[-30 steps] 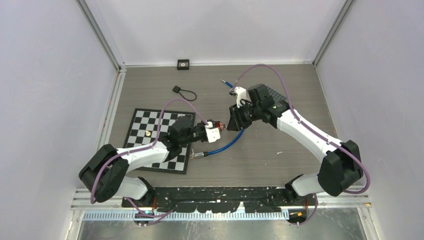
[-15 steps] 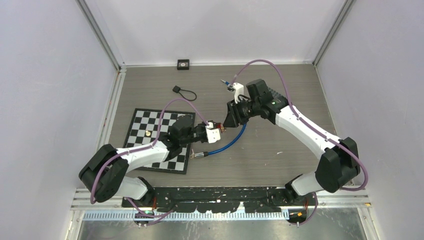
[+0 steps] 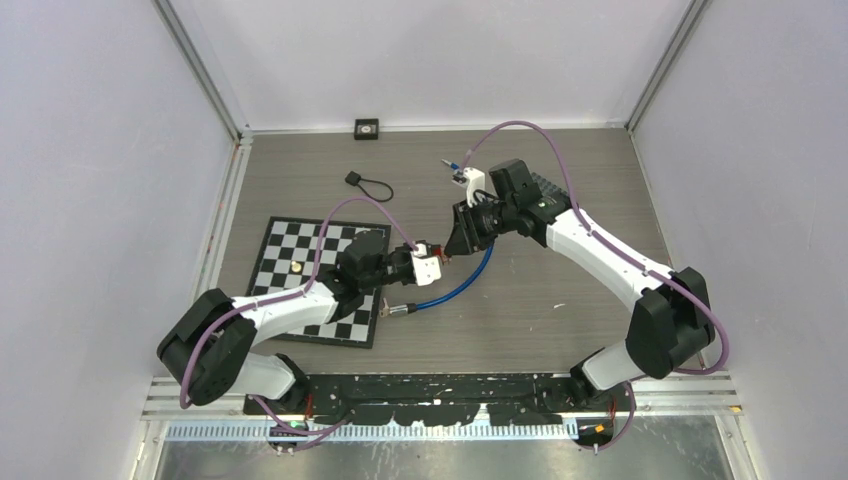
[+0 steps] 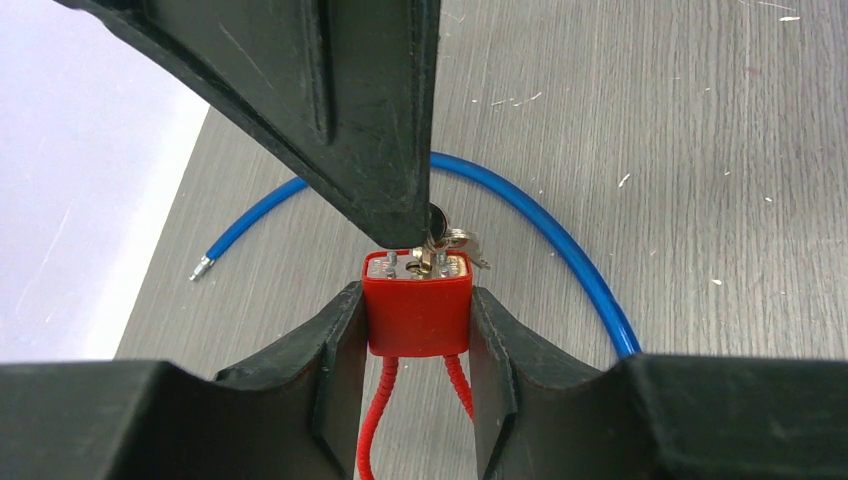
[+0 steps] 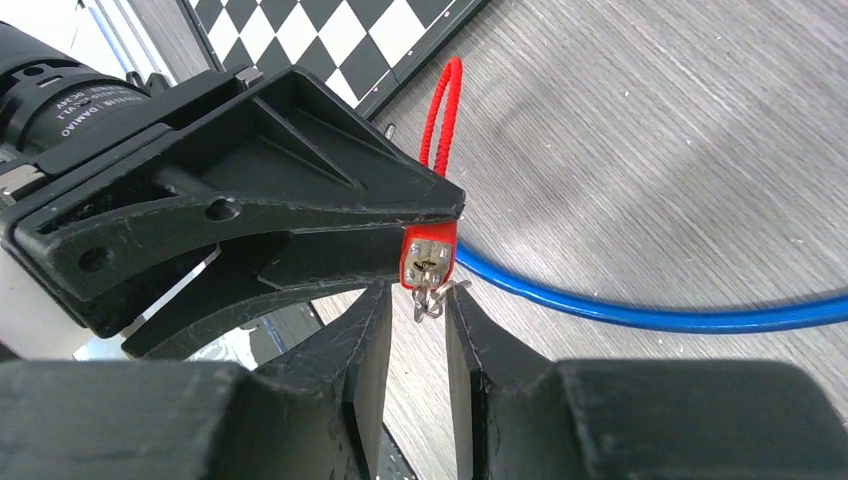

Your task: Unlock with the key

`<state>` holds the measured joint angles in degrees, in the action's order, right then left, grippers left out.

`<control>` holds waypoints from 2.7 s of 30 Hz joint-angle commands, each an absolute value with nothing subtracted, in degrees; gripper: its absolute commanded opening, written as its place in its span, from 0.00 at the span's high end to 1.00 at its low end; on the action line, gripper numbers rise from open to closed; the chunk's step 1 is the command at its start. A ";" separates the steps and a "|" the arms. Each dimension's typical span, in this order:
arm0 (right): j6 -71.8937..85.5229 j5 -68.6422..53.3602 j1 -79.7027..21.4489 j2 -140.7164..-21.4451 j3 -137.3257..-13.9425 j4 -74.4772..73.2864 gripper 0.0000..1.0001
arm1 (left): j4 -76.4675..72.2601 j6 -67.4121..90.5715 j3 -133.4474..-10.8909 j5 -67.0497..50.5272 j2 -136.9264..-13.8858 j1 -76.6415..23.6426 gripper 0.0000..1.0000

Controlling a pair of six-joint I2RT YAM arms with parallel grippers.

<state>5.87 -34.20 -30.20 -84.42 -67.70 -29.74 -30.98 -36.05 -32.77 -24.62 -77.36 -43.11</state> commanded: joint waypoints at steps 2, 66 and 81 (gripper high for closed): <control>8.12 -36.91 -29.24 -85.20 -66.61 -26.88 0.69 | -33.71 -35.99 -35.33 -23.28 -75.65 -43.27 1.00; 16.24 -32.73 -31.75 -89.48 -62.85 -15.65 1.00 | -31.63 -32.02 -38.34 -31.29 -77.07 -43.59 1.00; -8.97 -43.38 -23.65 -69.97 -62.50 -31.61 0.55 | 1.29 -31.04 -51.27 -54.13 -78.71 -40.19 1.00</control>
<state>4.01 -39.05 -23.51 -76.75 -62.41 -25.85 -10.13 -30.63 -46.24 -43.33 -78.65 -40.60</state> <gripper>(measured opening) 0.451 0.380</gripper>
